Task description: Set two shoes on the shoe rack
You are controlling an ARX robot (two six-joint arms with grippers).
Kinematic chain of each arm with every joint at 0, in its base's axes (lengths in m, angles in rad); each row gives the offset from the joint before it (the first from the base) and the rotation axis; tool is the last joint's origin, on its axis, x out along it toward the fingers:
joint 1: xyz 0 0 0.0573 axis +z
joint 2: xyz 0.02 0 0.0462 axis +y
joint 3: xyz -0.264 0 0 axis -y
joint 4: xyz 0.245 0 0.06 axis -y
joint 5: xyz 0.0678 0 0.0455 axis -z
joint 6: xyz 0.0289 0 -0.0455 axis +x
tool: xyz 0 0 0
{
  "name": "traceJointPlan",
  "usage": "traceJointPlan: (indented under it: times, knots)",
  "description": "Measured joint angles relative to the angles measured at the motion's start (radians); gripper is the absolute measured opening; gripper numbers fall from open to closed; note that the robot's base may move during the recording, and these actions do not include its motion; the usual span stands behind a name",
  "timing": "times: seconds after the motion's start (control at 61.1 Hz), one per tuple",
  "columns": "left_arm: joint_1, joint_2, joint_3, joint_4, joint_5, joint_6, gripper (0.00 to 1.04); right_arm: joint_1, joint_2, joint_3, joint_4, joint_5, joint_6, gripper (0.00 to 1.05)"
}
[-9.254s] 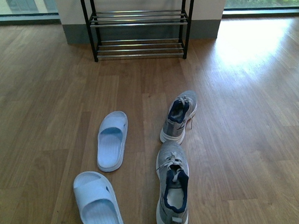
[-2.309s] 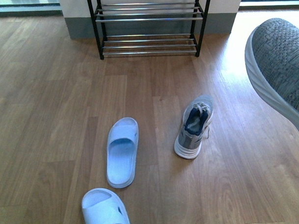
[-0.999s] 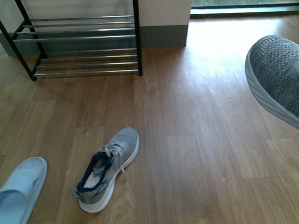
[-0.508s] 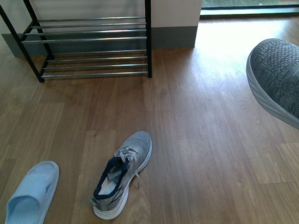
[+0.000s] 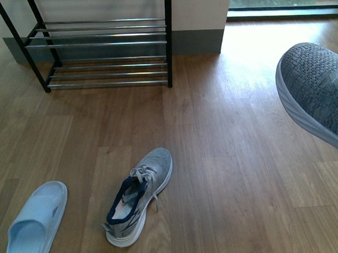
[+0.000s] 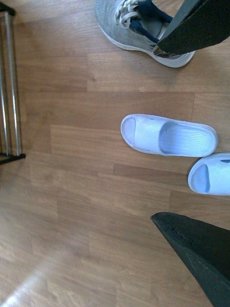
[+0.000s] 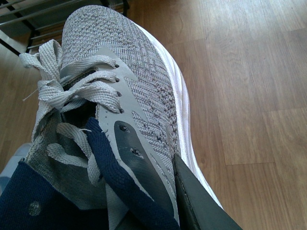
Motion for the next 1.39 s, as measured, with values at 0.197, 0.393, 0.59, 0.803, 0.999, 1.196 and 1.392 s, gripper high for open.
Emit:
traceJointPlan:
  times: [0.197, 0.393, 0.59, 0.803, 0.999, 1.196, 1.392]
  knots:
    - [-0.007, 0.528, 0.221, 0.106, 0.047, 0.066, 0.95, 0.0, 0.0, 0.0, 0.0, 0.0, 0.0, 0.01]
    - [-0.021, 0.848, 0.422, 0.103, 0.094, 0.1, 0.95, 0.0, 0.0, 0.0, 0.0, 0.0, 0.0, 0.01]
    - [-0.04, 1.062, 0.531, 0.098, 0.178, 0.125, 0.95, 0.0, 0.0, 0.0, 0.0, 0.0, 0.0, 0.01]
    - [-0.068, 1.215, 0.667, 0.037, 0.218, 0.214, 0.95, 0.0, 0.0, 0.0, 0.0, 0.0, 0.0, 0.01]
    - [-0.098, 1.358, 0.806, -0.041, 0.259, 0.262, 0.95, 0.0, 0.0, 0.0, 0.0, 0.0, 0.0, 0.01]
    - [-0.116, 1.426, 0.905, -0.089, 0.261, 0.261, 0.95, 0.0, 0.0, 0.0, 0.0, 0.0, 0.0, 0.01]
    - [-0.144, 1.47, 0.987, -0.139, 0.287, 0.256, 0.95, 0.0, 0.0, 0.0, 0.0, 0.0, 0.0, 0.01]
